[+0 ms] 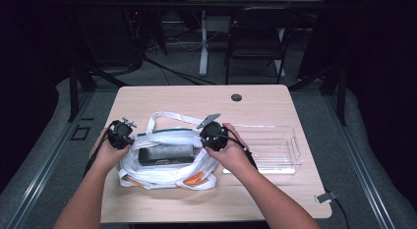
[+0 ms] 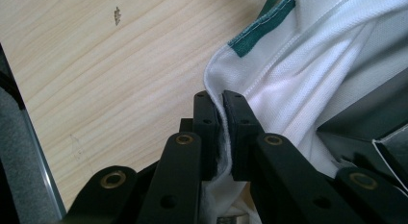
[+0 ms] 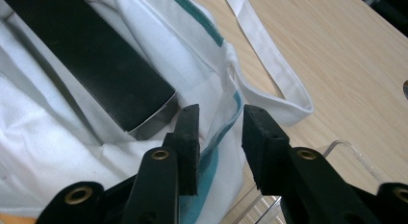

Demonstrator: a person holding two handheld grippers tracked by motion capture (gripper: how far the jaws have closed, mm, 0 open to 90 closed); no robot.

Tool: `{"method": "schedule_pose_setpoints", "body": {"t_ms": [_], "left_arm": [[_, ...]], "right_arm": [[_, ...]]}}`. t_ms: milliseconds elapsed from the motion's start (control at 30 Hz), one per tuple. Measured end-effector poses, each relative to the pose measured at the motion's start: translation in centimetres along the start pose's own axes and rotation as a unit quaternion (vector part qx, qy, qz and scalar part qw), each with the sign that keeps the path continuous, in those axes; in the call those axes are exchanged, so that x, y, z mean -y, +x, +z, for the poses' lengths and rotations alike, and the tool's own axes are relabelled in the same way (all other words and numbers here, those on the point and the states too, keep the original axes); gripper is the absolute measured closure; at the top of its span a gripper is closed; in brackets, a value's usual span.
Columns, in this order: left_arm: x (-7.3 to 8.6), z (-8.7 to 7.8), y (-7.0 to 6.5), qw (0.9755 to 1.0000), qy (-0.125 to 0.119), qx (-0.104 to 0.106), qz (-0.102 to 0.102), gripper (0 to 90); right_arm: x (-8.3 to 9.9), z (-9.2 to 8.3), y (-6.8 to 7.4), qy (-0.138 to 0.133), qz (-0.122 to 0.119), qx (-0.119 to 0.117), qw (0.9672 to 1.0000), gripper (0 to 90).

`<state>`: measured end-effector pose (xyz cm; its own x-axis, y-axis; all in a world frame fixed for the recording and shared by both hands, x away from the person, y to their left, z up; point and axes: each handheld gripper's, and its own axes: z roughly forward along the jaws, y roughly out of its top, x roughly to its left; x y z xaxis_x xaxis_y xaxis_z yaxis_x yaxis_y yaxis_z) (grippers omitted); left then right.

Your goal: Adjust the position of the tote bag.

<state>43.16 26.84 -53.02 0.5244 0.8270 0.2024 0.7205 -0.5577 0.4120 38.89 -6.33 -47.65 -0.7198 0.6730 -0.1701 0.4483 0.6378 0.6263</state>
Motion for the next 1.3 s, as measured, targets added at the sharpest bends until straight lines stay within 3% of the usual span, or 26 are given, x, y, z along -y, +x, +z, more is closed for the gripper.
{"method": "schedule_pose_setpoints", "body": {"t_ms": [133, 467, 767, 1067, 1200, 1300], "left_arm": [[0.0, 0.0, 0.0, 1.0000, 0.000, 0.000, -0.001, 85.0], [0.1, 0.0, -0.1, 1.0000, -0.005, -0.001, -0.002, 84.7], [0.2, -0.1, -0.2, 1.0000, -0.009, -0.003, 0.001, 83.9], [0.2, -1.1, 0.3, 0.9998, -0.021, 0.002, 0.005, 69.5], [0.3, -1.6, 0.4, 0.9987, -0.047, -0.011, 0.016, 54.4], [0.4, -2.0, 0.4, 0.9981, -0.057, -0.008, 0.020, 51.7]], "right_arm": [[0.3, -0.3, 0.3, 0.001, -0.003, -0.002, 1.0000, 69.4], [1.3, 0.3, 0.6, 0.009, -0.004, 0.004, 0.9999, 86.6], [2.0, 1.0, 0.3, 0.028, -0.010, 0.015, 0.9994, 88.6], [2.3, 1.3, 0.6, 0.015, -0.006, 0.016, 0.9997, 86.5], [2.4, 1.1, 0.5, 0.012, -0.001, 0.011, 0.9999, 79.9], [2.4, 0.8, 0.6, -0.002, 0.005, 0.004, 1.0000, 76.1]]}}
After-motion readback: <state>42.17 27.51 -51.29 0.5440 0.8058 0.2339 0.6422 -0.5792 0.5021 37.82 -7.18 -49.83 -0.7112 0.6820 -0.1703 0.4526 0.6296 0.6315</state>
